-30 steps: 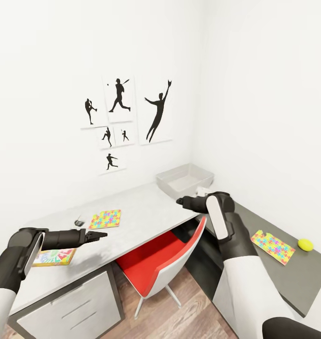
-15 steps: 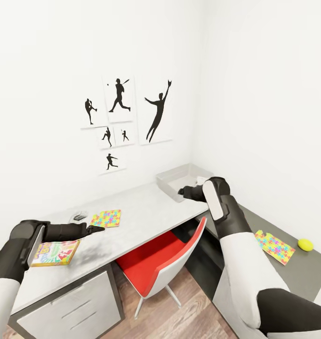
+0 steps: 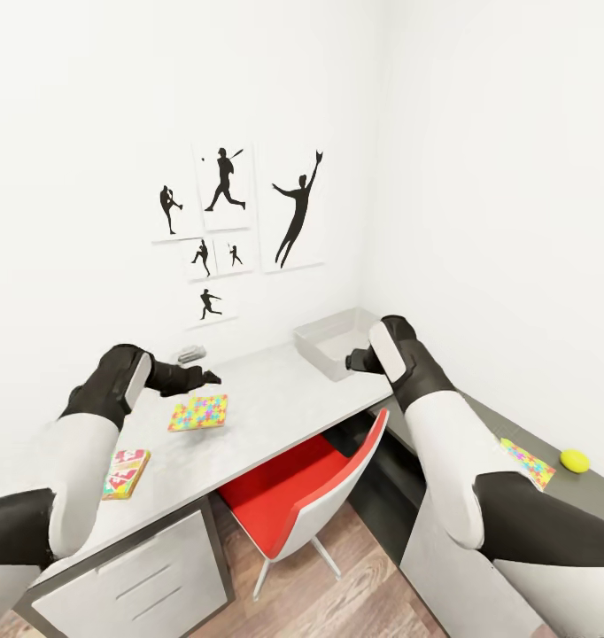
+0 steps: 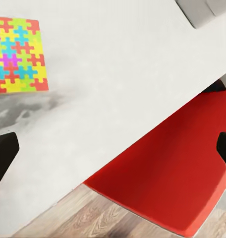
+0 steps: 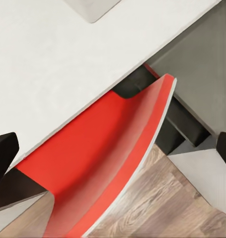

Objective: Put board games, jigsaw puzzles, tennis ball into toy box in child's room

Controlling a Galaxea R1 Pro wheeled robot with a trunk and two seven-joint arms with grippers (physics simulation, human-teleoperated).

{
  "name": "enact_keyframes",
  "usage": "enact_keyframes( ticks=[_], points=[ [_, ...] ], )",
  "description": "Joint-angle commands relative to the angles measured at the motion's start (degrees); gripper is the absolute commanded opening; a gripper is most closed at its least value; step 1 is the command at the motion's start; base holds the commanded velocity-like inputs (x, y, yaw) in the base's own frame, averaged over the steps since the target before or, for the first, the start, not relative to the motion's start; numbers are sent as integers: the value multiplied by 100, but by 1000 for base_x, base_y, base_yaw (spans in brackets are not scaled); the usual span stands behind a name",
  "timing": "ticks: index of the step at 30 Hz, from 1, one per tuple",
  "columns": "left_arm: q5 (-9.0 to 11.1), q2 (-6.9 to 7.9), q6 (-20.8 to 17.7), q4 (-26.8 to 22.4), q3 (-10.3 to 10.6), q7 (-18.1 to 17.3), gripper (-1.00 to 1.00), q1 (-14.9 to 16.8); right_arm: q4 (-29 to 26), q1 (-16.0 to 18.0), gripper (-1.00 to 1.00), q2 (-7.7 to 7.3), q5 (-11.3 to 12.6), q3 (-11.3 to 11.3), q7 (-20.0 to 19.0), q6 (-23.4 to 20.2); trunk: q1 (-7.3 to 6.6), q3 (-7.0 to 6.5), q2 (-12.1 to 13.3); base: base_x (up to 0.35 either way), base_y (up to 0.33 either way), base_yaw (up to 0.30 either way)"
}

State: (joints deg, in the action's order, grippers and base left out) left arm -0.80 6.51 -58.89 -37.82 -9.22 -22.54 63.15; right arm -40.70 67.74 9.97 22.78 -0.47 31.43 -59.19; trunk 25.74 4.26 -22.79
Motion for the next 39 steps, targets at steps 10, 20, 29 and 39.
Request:
enact_keyframes(
  ticks=[10,20,29,39],
  points=[
    [-19,-679,-49,166,-5,617,100,402,93,102,100,2,54,-39,162,-12,4,14,-13,0,0,0],
    [-25,-761,-56,153,5,645,100,509,-8,108,100,2,67,-49,161,-15,4,14,-13,111,0,0],
    [-23,-759,-73,152,12,631,100,550,-16,145,100,2,68,-49,161,-34,4,14,-13,270,0,0],
    [-4,-750,-100,152,-15,612,100,563,-17,332,100,2,110,-50,166,-81,4,14,-13,39,0,0]
  ],
)
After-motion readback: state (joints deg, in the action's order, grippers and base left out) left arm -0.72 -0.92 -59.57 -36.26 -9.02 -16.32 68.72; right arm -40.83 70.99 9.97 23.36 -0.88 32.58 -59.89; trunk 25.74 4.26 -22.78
